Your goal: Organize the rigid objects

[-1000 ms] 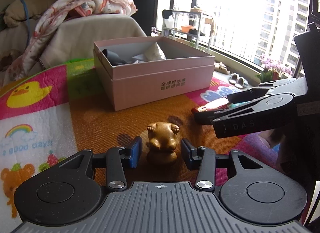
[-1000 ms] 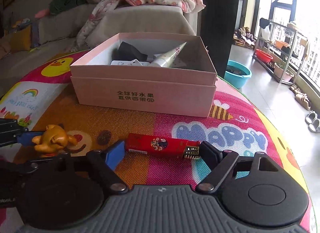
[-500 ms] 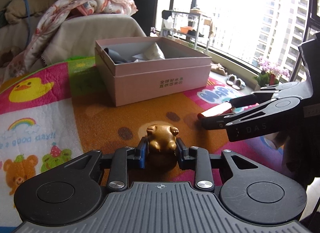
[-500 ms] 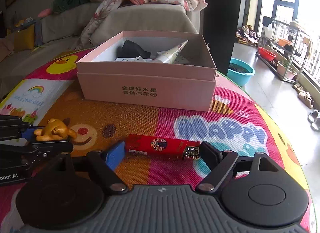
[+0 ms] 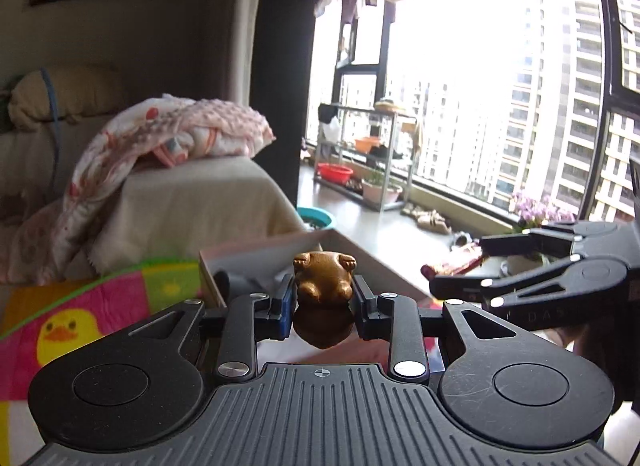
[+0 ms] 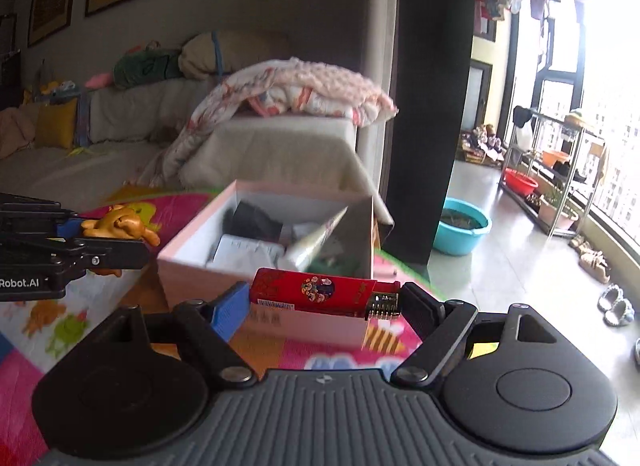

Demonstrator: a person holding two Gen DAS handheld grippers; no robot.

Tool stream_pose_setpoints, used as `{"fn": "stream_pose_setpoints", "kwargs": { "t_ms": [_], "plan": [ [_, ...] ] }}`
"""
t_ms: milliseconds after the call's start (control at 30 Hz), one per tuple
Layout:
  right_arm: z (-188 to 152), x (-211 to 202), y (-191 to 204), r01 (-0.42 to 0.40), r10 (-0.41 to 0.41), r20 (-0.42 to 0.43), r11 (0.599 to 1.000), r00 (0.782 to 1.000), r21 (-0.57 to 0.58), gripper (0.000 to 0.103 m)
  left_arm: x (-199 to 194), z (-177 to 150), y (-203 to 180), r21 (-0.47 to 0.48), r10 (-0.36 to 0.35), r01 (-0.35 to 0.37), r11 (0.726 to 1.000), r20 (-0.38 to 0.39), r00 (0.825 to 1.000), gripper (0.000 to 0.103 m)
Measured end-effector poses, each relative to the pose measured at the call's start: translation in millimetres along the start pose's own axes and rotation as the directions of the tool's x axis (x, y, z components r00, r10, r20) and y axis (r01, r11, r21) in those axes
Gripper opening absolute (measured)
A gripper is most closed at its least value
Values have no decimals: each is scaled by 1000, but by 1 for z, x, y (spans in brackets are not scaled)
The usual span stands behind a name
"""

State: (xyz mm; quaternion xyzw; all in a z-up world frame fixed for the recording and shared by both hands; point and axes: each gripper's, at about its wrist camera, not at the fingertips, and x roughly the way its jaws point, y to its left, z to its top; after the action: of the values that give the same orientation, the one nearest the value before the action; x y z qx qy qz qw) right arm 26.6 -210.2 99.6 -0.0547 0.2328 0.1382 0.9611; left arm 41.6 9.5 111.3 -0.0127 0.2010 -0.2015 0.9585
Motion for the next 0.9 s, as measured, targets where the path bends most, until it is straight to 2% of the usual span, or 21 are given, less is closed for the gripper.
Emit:
{"fn": "stream_pose_setpoints", "kwargs": {
  "t_ms": [133, 200, 300, 400, 500, 633, 733, 800, 867, 900],
  "plan": [
    [37, 28, 14, 42, -39, 40, 997, 998, -70, 82, 47, 60, 21, -76, -36, 38, 996, 25, 999, 33],
    [47, 48, 26, 39, -35, 33, 992, 999, -119, 82, 82, 84, 28, -78, -63, 61, 995, -22, 998, 34],
    [46, 73, 37, -47, 40, -57, 992, 998, -120, 82, 122, 87, 38, -101, -9, -3, 995, -123, 992, 35],
    [24, 69, 41, -110, 104, -97, 992, 990, -65, 82, 116, 58, 47, -119, 24, -38, 992, -115, 993, 35],
    [-5, 52, 45, -155, 146, -117, 985, 982, -71, 83, 88, 20, 48, -72, 99, -107, 992, -117, 988, 35],
    [-42, 34, 51, -113, 99, -132, 989, 986, -100, 87, 33, -32, 45, -38, 176, -183, 982, -150, 973, 35],
    [-62, 33, 54, -48, 33, -164, 995, 986, -85, 87, -6, -70, 38, -33, 246, -257, 966, -196, 949, 35],
    [-71, 40, 54, -34, 25, -220, 999, 975, -34, 88, -14, -90, 34, -65, 285, -307, 949, -235, 929, 35],
    [-80, 52, 51, -37, 42, -290, 999, 956, 23, 88, -14, -107, 33, -105, 282, -321, 941, -278, 918, 35],
    [-83, 56, 50, -25, 39, -295, 998, 955, 50, 93, -12, -116, 33, -129, 272, -321, 938, -298, 915, 36]
  ]
}}
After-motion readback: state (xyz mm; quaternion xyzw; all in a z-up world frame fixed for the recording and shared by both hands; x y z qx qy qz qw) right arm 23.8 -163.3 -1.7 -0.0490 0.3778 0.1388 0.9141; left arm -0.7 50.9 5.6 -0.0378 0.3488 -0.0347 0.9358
